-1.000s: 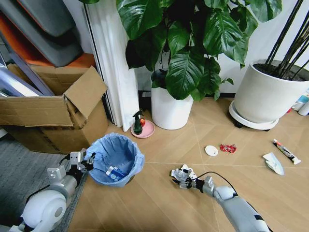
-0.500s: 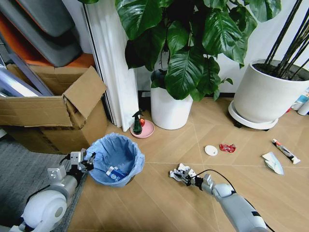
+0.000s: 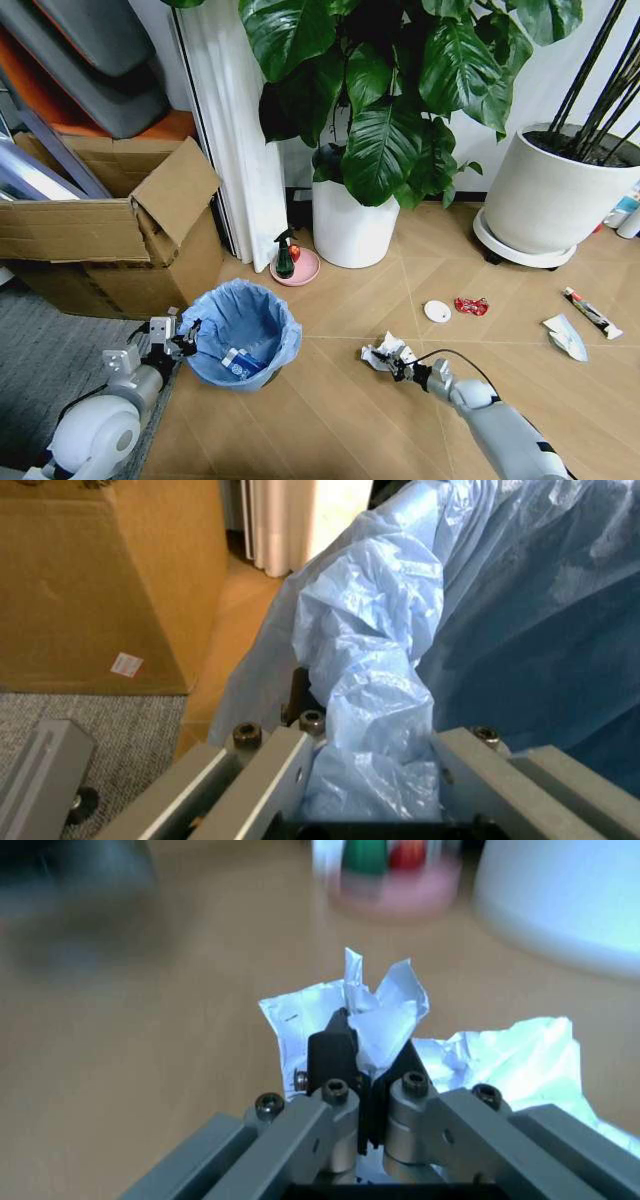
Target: Pick up the trash bin and place the garbage on the floor into it.
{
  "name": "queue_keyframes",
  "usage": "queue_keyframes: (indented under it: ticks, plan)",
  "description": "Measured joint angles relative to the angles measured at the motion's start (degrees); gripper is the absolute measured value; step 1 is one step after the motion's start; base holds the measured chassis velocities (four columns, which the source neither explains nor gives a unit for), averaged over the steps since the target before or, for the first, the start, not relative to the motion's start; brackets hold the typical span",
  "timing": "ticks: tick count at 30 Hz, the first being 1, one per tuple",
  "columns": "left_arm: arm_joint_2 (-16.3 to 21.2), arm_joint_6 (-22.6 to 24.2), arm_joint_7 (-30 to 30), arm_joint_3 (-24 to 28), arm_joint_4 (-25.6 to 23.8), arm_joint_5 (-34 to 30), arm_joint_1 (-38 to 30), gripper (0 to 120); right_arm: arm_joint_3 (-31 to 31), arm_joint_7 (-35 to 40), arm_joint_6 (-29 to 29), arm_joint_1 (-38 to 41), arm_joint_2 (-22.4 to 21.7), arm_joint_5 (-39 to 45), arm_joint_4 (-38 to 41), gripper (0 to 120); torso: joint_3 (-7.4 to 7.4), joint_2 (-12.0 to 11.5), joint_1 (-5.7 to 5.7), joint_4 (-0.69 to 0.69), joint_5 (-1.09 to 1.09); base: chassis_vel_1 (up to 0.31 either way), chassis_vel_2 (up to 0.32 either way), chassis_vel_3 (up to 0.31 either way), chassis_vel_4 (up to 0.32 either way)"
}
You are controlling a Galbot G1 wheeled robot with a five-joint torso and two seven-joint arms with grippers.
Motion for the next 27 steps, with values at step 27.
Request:
queue_keyframes:
  ticks: [27]
  plan:
    - [1.19,0.00,0.10,1.12,1.51,-0.32,-1.80,1,-44.86,-6.96,-8.70,29.36,4.67,32.93,21.64,0,0.00,0.00,0.00,0.05,0.00,0.000,0.000,0.000,0.000]
